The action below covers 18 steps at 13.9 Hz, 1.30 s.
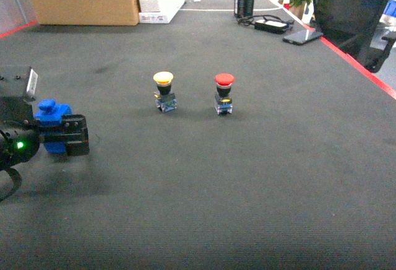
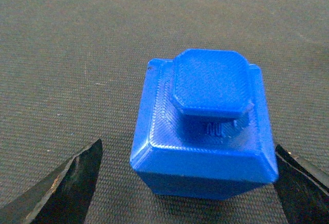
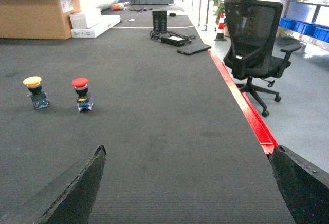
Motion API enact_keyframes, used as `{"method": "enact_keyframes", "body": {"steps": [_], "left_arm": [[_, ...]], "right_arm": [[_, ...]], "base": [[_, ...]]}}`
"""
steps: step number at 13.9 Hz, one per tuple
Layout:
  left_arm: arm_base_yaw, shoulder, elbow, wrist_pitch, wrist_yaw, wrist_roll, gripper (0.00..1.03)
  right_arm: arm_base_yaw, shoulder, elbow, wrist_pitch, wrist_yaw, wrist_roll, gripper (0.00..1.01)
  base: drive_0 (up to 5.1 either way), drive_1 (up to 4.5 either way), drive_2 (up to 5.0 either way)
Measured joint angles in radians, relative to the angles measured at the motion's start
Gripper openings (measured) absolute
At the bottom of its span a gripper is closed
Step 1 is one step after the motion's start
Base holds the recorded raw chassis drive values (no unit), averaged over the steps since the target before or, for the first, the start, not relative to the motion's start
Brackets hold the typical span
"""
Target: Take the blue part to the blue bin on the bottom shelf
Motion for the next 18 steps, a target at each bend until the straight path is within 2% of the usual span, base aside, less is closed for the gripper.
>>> {"method": "enact_keyframes", "body": {"steps": [2, 6, 7, 8, 10, 12, 13, 14, 15, 16, 17, 18], "left_arm": [[0.006, 0.045, 0.043, 0.0, -0.004, -0.004, 0.97], [0.015, 0.053, 0.048, 0.025, 0.012, -0.003, 0.52], [0.019, 0.051, 0.035, 0.041, 0.013, -0.003, 0.45], [0.021, 0.037, 0.002, 0.067, 0.011, 0.007, 0.44], [0.027, -0.055, -0.173, 0.163, 0.014, 0.015, 0.44], [0.027, -0.295, -0.445, 0.282, -0.015, -0.008, 0.44], [0.021, -0.426, -0.53, 0.218, -0.026, -0.012, 0.44], [0.019, -0.453, -0.547, 0.204, -0.032, -0.011, 0.44], [-0.004, -0.628, -0.639, 0.092, -0.06, -0.006, 0.44], [-0.051, -0.858, -0.709, -0.074, -0.096, -0.006, 0.44], [-0.089, -1.037, -0.719, -0.21, -0.128, -0.006, 0.44], [-0.15, -1.294, -0.706, -0.393, -0.201, -0.006, 0.44]], "right_arm": [[0.0, 0.0, 0.0, 0.0, 0.0, 0.0, 0.98], [0.0, 0.0, 0.0, 0.0, 0.0, 0.0, 0.98], [0.0, 0.0, 0.0, 0.0, 0.0, 0.0, 0.98], [0.0, 0.0, 0.0, 0.0, 0.0, 0.0, 0.98], [0.0, 0.0, 0.0, 0.0, 0.0, 0.0, 0.98], [0.0, 0.0, 0.0, 0.0, 0.0, 0.0, 0.98], [0.0, 0.0, 0.0, 0.0, 0.0, 0.0, 0.98], [0.0, 0.0, 0.0, 0.0, 0.0, 0.0, 0.98], [0.0, 0.0, 0.0, 0.0, 0.0, 0.0, 0.98], [0.0, 0.0, 0.0, 0.0, 0.0, 0.0, 0.98], [0.0, 0.0, 0.0, 0.0, 0.0, 0.0, 0.98], [0.0, 0.0, 0.0, 0.0, 0.0, 0.0, 0.98]], "base": [[0.0, 0.0, 0.0], [0.0, 0.0, 0.0], [0.0, 0.0, 0.0], [0.0, 0.0, 0.0], [0.0, 0.0, 0.0], [0.0, 0.0, 0.0], [0.0, 0.0, 0.0], [0.0, 0.0, 0.0], [0.0, 0.0, 0.0], [0.0, 0.0, 0.0], [0.0, 0.0, 0.0], [0.0, 0.0, 0.0]]}}
